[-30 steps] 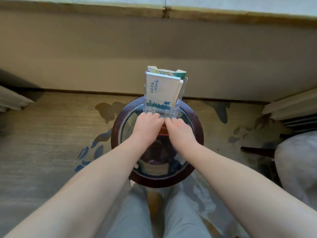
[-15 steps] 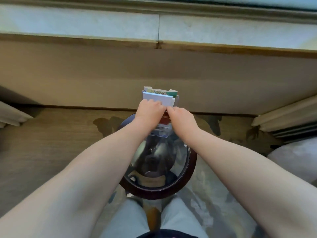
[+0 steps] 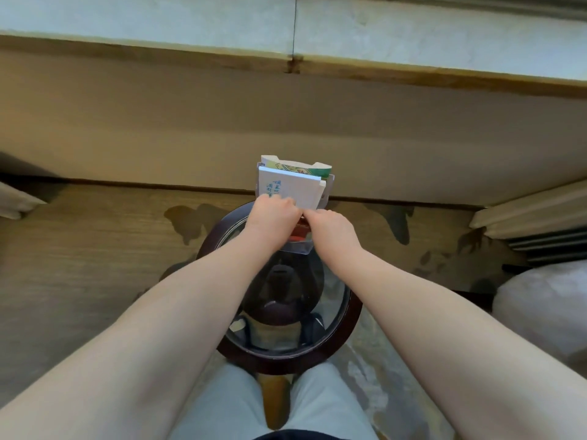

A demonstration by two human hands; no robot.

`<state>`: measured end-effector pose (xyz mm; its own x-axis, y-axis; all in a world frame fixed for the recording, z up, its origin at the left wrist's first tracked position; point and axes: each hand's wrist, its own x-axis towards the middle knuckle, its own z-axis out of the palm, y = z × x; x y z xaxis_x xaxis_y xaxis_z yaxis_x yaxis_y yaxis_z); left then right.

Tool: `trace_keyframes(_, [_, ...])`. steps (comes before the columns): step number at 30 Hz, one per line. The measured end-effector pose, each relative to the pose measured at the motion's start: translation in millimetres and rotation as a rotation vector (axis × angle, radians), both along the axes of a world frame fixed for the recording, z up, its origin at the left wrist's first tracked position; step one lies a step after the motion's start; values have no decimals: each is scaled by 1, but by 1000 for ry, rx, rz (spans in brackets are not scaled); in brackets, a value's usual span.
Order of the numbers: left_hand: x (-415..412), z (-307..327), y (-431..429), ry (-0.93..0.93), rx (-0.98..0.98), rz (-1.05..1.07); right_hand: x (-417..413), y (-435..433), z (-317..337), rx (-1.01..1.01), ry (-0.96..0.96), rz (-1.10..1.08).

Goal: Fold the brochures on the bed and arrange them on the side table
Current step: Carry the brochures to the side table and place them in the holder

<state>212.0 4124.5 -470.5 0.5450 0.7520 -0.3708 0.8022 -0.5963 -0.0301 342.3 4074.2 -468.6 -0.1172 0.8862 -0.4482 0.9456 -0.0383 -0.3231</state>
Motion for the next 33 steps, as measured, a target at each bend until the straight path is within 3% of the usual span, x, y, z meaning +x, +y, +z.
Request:
trace_keyframes(7, [-2,-17,9,13,-30,-9,-1,11,-17,-43,-8,13])
trace_keyframes(13, [-1,-12,31,-22,57,-59,2,22,-23,118,-63,-31])
trace_keyframes(21, [-7,-26,23,16,-66,-10,-1,31,-29,-34,-89,63])
trace_keyframes(33, [-18,-32,37,-213,53,51,6,22,-32,126,-55,-201])
